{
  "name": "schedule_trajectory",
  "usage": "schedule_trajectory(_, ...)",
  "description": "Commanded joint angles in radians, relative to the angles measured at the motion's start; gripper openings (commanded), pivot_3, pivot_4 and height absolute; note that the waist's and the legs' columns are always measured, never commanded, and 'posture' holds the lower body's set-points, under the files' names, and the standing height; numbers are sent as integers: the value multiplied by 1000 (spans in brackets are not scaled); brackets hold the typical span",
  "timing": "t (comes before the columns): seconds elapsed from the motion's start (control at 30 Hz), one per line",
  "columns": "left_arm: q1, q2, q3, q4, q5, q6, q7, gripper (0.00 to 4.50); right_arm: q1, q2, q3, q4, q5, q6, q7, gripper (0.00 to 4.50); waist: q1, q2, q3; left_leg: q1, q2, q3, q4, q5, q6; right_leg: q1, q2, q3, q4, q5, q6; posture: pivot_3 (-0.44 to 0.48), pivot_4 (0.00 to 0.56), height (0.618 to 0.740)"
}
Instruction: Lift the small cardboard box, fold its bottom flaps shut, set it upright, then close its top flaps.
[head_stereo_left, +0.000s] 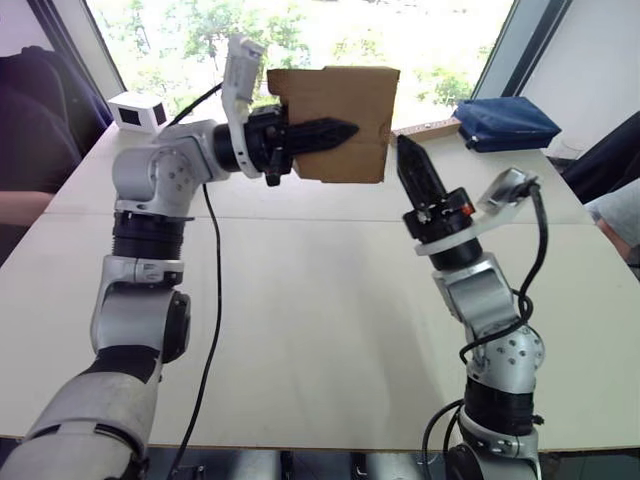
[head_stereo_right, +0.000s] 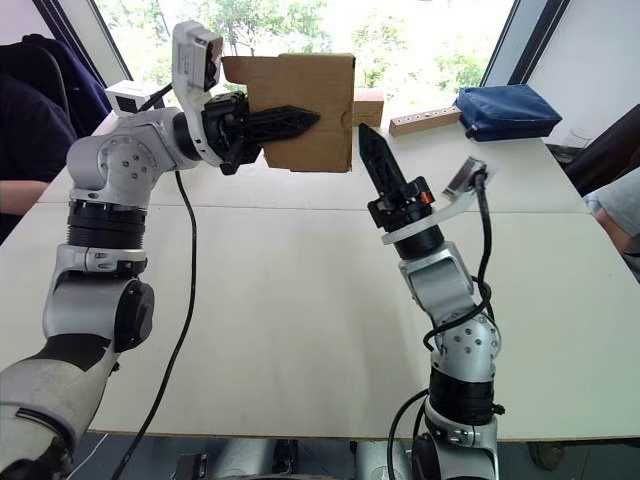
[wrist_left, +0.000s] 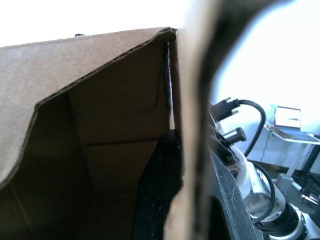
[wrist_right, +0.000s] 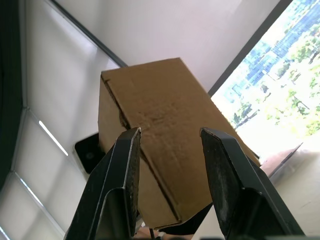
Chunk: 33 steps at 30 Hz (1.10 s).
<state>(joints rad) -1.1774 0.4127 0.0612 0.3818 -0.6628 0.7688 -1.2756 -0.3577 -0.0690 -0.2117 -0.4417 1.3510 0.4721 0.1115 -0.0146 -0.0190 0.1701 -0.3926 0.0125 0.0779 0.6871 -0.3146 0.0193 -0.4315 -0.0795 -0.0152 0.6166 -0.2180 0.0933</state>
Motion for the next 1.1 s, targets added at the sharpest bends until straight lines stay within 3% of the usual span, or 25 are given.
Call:
schedule_trajectory(0.03, -25, 3, 16, -25, -13, -10, 0, 0, 11, 0, 1, -65, 31, -11, -16, 1920, 0, 0, 0, 0, 0, 0, 0, 0, 0, 0, 0, 0, 0, 0, 0, 0, 150, 740)
schedule_trajectory(0.1, -22, 0, 14, -29, -13, -8, 2, 0, 15, 5, 19, -66, 15, -10, -21, 1920, -2, 0, 0, 0, 0, 0, 0, 0, 0, 0, 0, 0, 0, 0, 0, 0, 150, 740)
schedule_trajectory(0.3, -24, -1, 12, -27, -12, -6, 1, 0, 17, 11, 71, -69, -22, -2, -15, 58, -1, 0, 0, 0, 0, 0, 0, 0, 0, 0, 0, 0, 0, 0, 0, 0, 150, 740)
schedule_trajectory(0.8, 1, -6, -8, -74, -21, 27, -8, 0, 11, 6, 157, -63, -23, 51, 14, 58, -1, 0, 0, 0, 0, 0, 0, 0, 0, 0, 0, 0, 0, 0, 0, 0, 150, 740)
schedule_trajectory(1.1, 6, 30, -33, -83, -7, 47, -50, 0, 55, -46, 130, -83, -30, 71, 42, 58, 0, 0, 0, 0, 0, 0, 0, 0, 0, 0, 0, 0, 0, 0, 0, 0, 150, 740)
